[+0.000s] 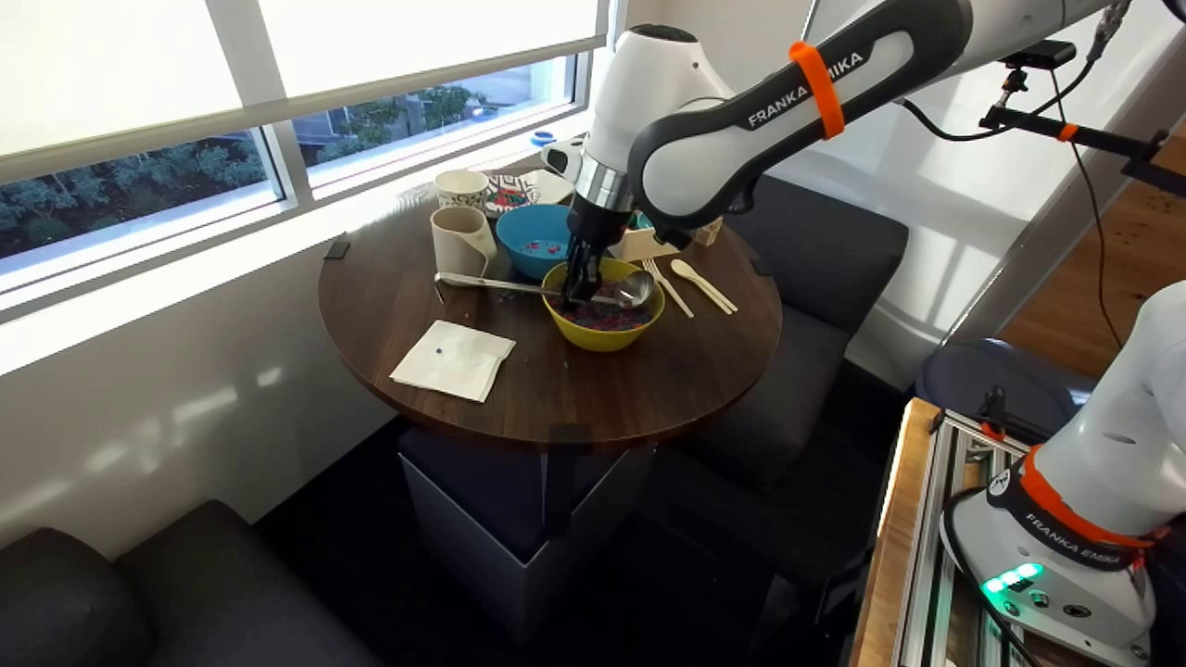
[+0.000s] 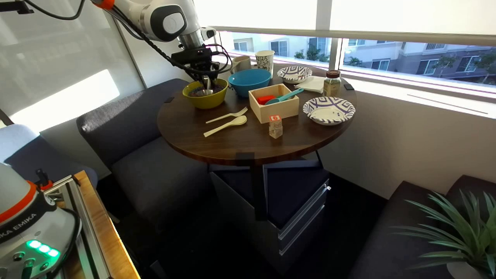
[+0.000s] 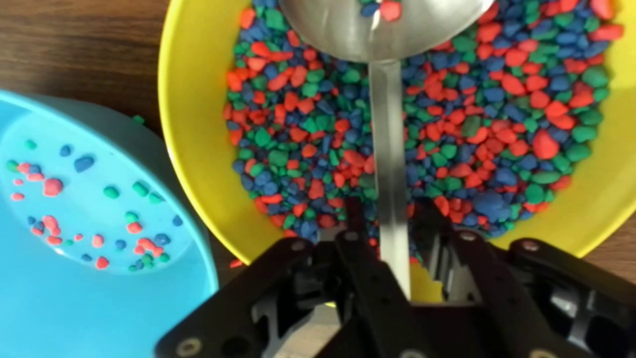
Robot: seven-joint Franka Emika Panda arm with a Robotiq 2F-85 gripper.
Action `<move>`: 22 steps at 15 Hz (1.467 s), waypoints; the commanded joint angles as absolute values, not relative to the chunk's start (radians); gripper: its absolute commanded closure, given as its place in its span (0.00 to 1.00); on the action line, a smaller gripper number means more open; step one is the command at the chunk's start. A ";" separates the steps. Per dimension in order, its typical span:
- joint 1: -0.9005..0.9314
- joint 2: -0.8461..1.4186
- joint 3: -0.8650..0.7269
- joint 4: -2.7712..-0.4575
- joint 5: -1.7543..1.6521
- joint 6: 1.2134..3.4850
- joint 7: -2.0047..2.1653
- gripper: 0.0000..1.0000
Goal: Remove the silver spoon from the yellow bowl and put it on the table
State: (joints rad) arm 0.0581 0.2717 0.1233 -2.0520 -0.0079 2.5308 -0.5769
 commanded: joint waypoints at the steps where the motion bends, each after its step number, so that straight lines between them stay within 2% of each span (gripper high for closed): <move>1: 0.058 0.275 0.131 -2.044 -0.049 2.500 -0.549 0.70; 3: 0.059 0.272 0.129 -2.046 -0.062 2.495 -0.543 0.70; 6: 0.060 0.268 0.127 -2.049 -0.075 2.494 -0.538 0.76; 7: 0.059 0.266 0.127 -2.050 -0.078 2.495 -0.538 0.88; 10: 0.059 0.264 0.127 -2.052 -0.087 2.497 -0.535 1.00; 11: 0.059 0.262 0.127 -2.052 -0.090 2.497 -0.535 0.96; 22: 0.051 0.228 0.140 -2.066 -0.068 2.524 -0.552 0.96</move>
